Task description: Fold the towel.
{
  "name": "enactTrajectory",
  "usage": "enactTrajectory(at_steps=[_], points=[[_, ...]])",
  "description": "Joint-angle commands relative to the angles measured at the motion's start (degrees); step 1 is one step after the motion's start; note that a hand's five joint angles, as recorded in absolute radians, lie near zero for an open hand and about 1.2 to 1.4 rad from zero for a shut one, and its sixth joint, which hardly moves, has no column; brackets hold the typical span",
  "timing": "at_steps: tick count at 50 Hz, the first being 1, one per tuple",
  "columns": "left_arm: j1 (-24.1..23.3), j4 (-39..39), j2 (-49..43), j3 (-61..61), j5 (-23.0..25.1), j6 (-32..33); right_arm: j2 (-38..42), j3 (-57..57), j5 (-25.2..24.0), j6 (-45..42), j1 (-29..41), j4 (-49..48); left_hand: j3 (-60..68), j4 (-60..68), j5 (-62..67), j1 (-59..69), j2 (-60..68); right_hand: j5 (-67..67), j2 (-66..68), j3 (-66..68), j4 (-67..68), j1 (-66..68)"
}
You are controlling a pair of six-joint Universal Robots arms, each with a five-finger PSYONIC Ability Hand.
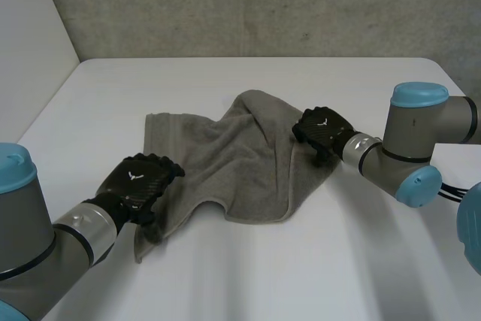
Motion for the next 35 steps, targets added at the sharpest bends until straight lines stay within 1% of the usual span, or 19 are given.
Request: enactTrajectory(at_steps=[1,2,3,5,9,11,14,16,17,19,20,22,25,26,27,28,29,30,35], points=[[-0.1,0.0,0.0,0.0,0.0,0.0,0.2,0.1,-0.1,-0.9,-0.1,0.6,-2.6,-3.2,-2.4,-6.9,-3.6,7.3,8.5,-1.9,-3.1,7.3],[-0.1,0.0,0.0,0.0,0.0,0.0,0.1,0.1,-0.1,-1.2,-0.2,0.6,-2.6,-3.2,-2.4,-6.9,-3.6,16.6,17.8,-1.9,-3.1,16.6],[0.0,0.0,0.0,-0.1,0.0,0.0,0.1,0.1,-0.1,-1.2,-0.2,0.6,-2.6,-3.2,-2.4,-6.9,-3.6,16.7,17.9,-1.9,-3.1,16.7],[0.0,0.0,0.0,0.0,0.0,0.0,-0.8,0.3,-0.2,-1.5,-0.2,0.5,-2.6,-3.2,-2.4,-6.9,-3.6,40.6,41.8,-1.9,-3.1,40.6],[0.0,0.0,0.0,0.0,0.0,0.0,-3.9,1.8,0.1,-1.4,-0.4,-0.1,-2.6,-3.2,-2.4,-6.9,-3.6,40.7,41.9,-1.9,-3.1,40.7],[0.0,0.0,0.1,0.1,0.0,0.0,-9.0,5.5,-0.2,-0.7,-2.5,-1.0,-2.6,-3.2,-2.4,-6.9,-3.6,40.7,41.9,-1.9,-3.1,40.7],[0.0,0.0,0.1,0.1,0.0,0.0,-11.9,8.3,0.0,-0.5,-4.0,-2.5,-2.6,-3.2,-2.4,-6.9,-3.6,40.7,41.9,-1.9,-3.1,40.7],[-0.1,-0.1,0.1,0.1,0.0,0.0,-18.0,15.7,0.0,0.0,-6.1,-6.4,-2.6,-3.2,-2.4,-6.9,-3.6,40.7,41.9,-1.9,-3.1,40.7],[-0.1,-0.1,0.1,0.0,0.0,0.0,-18.0,15.7,0.0,0.0,-6.1,-6.4,-2.6,-3.2,-2.4,-6.9,-3.6,40.7,41.9,-1.9,-3.1,40.7],[-0.1,-0.1,0.2,0.0,0.0,0.0,-24.0,25.0,-1.1,0.2,-8.9,-9.7,-2.6,-3.2,-2.4,-6.9,-3.6,40.7,41.9,-1.9,-3.1,40.7],[-0.1,-0.1,0.2,0.0,0.0,0.0,-24.1,25.0,-1.1,0.2,-8.9,-9.7,-2.6,-3.2,-2.4,-6.9,-3.6,40.7,41.9,-1.9,-3.1,40.7],[-0.2,-0.1,0.2,-0.1,0.1,0.0,-29.5,33.9,-1.6,-0.4,-11.7,-11.4,-2.6,-3.2,-2.4,-6.9,-3.6,40.7,41.9,-1.9,-3.1,40.7],[-0.5,-0.1,0.4,-0.2,0.2,0.0,-31.5,37.7,-2.5,-0.6,-12.7,-11.7,-2.6,-3.2,-2.4,-6.9,-3.6,40.7,41.9,-1.9,-3.1,40.7],[-0.5,-0.1,0.4,-0.2,0.2,0.0,-32.9,40.9,-3.9,-1.2,-14.0,-11.6,-2.6,-3.2,-2.4,-6.9,-3.6,40.7,41.9,-1.9,-3.1,40.7],[-0.8,-0.1,0.4,-0.4,0.2,0.0,-33.9,43.4,-5.4,-2.6,-15.4,-10.9,-2.6,-3.2,-2.4,-6.9,-3.6,32.8,34.0,-1.9,-3.1,32.8],[-1.1,-0.1,0.3,-0.4,0.2,0.0,-33.9,43.5,-5.5,-2.6,-15.4,-10.9,-2.6,-3.2,-2.4,-6.9,-3.6,32.7,33.9,-1.9,-3.1,32.7],[-1.1,-0.1,0.3,-0.4,0.2,0.0,-34.5,45.5,-6.7,-4.2,-16.8,-10.5,-2.6,-3.2,-2.4,-6.9,-3.6,-1.6,-0.4,-1.9,-3.1,-1.6],[-1.5,-0.1,0.3,-0.4,0.2,0.0,-35.0,46.9,-7.2,-6.0,-18.1,-9.8,-2.6,-3.2,-2.4,-6.9,-3.6,-14.9,-13.8,-1.9,-3.1,-14.9],[-2.9,-0.2,0.3,-0.5,0.1,0.0,-36.9,47.4,-8.0,-9.0,-19.6,-5.4,-2.6,-3.2,-2.4,-6.9,-3.6,-17.2,-16.1,-1.9,-3.1,-17.2]])
